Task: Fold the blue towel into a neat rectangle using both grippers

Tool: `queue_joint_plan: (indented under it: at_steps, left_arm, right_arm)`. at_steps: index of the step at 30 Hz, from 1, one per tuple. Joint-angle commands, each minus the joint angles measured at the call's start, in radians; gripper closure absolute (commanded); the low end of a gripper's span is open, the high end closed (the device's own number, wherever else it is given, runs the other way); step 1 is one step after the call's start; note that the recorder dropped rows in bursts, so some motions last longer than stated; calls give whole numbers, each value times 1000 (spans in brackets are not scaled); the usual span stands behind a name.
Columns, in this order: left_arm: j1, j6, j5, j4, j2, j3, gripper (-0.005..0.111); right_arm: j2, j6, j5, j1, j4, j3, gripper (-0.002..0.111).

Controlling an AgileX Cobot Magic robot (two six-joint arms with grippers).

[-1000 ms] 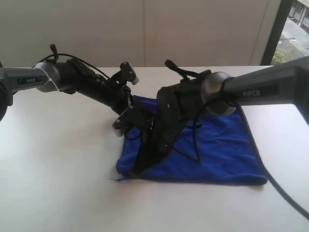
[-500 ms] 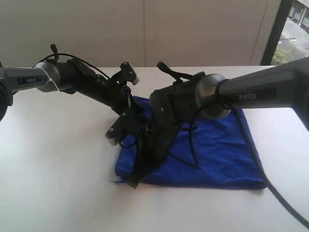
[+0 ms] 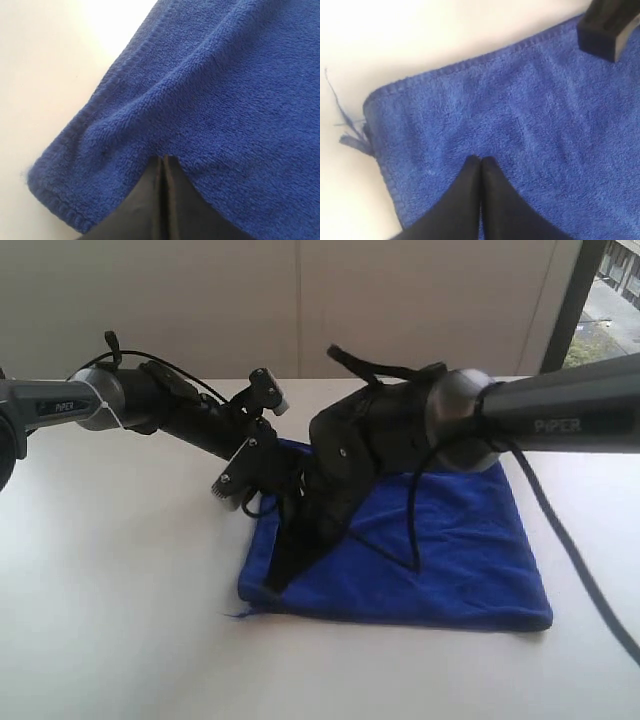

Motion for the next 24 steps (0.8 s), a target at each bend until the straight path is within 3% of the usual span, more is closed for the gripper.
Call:
queue_joint_plan:
  at_steps: [1, 6, 24]
  left_arm:
    - [-4, -4, 17, 39, 11, 8, 107]
    - [-4, -2, 16, 39, 11, 8, 107]
    - [-4, 0, 16, 39, 11, 8, 107]
  right_arm:
    - [7, -61, -6, 10, 72, 3, 108]
    - [36, -154, -7, 36, 206, 3, 108]
    - [84, -184, 56, 108, 252, 3, 108]
